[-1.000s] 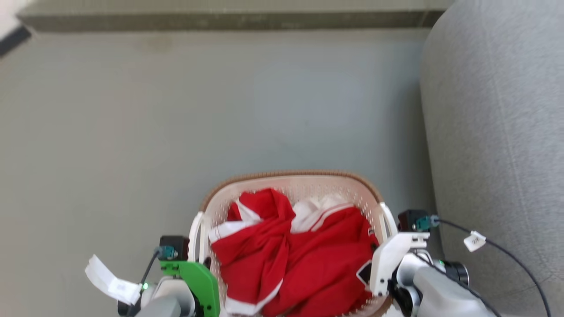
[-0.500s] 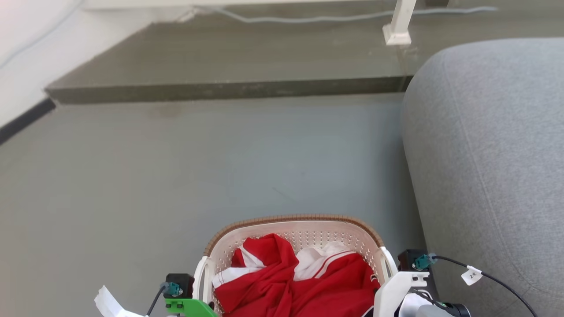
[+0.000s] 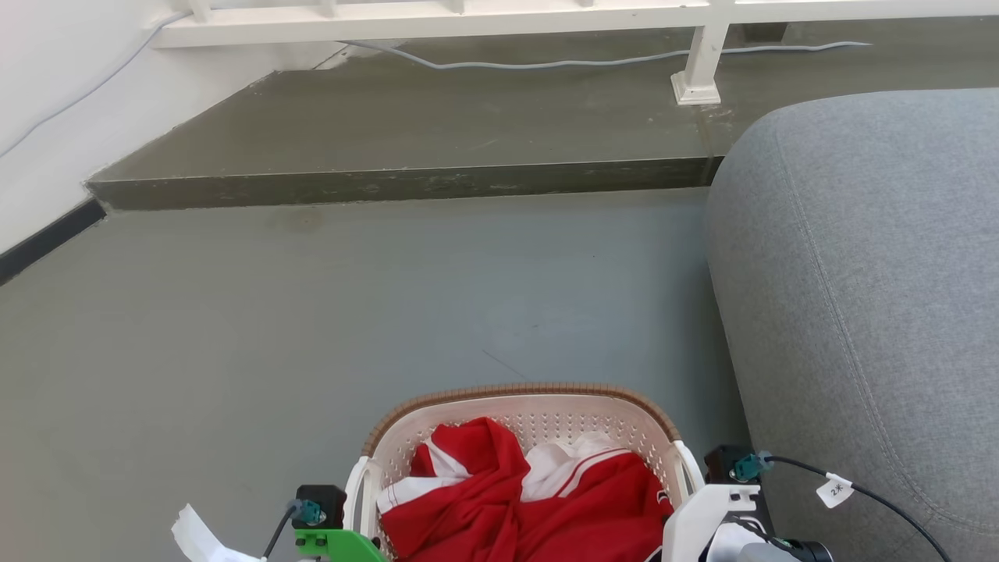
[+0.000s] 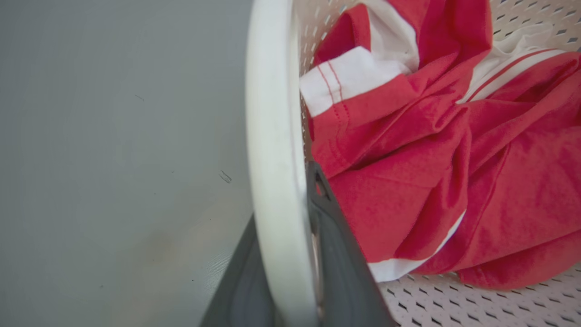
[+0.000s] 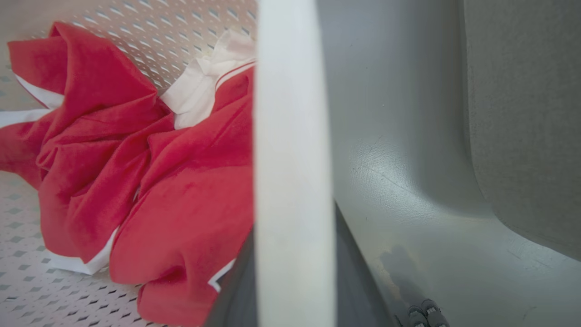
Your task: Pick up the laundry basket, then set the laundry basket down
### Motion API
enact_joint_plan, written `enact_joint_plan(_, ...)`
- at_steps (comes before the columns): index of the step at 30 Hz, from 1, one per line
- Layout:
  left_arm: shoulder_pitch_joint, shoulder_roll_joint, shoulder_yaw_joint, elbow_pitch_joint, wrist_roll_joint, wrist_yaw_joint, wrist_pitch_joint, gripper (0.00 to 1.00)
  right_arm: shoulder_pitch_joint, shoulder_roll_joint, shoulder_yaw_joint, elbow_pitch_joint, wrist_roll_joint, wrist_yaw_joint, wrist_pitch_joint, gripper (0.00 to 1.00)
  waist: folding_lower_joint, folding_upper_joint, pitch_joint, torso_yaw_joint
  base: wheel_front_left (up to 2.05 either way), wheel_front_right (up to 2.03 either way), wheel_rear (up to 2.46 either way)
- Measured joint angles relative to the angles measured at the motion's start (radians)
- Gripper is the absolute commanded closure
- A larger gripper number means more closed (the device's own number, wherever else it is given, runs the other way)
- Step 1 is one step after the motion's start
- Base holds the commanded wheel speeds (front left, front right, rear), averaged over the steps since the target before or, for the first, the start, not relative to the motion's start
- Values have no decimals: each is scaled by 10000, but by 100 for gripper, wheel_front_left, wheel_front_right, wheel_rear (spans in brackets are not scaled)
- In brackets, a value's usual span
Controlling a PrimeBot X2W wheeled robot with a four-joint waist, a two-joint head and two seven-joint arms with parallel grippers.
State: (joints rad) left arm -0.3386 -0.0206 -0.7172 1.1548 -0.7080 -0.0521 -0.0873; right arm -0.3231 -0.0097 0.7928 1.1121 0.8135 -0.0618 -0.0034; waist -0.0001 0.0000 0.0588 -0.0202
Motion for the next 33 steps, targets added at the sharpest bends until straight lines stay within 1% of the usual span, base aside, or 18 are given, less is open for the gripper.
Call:
enact_joint_plan(15,0,15,-228,-38,-100,169,46,100,-4,-13,228,79,412,-13,-19,100,0,0,121,31,0,0,0)
enact_joint_plan(33,-29,25,-301,-92,-196,330,-8,100,-244,-35,554,138,637,-29,-134,100,0,0,427,32,0,0,0)
